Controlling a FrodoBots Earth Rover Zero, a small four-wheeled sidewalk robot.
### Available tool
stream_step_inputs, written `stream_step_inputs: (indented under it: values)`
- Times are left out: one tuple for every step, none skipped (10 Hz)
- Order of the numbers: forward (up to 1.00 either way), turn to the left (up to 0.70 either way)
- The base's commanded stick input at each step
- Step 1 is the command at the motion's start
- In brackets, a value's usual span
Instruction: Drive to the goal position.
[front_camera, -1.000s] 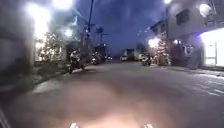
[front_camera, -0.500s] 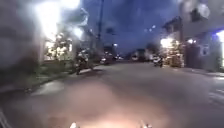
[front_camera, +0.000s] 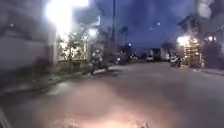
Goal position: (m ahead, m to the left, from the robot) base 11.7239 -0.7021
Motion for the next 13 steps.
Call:
stream_step_inputs:
  values:
    - [0.50, 0.00]
    - [0.50, 0.00]
    - [0.50, 0.00]
    - [0.50, 0.00]
    - [0.50, -0.13]
    - [0.50, -0.40]
    - [0.50, -0.50]
    - [0.50, -0.50]
    - [0.50, -0.50]
    - [0.50, -0.07]
    - [0.50, 0.00]
    - [0.50, 0.00]
    - [0.50, 0.00]
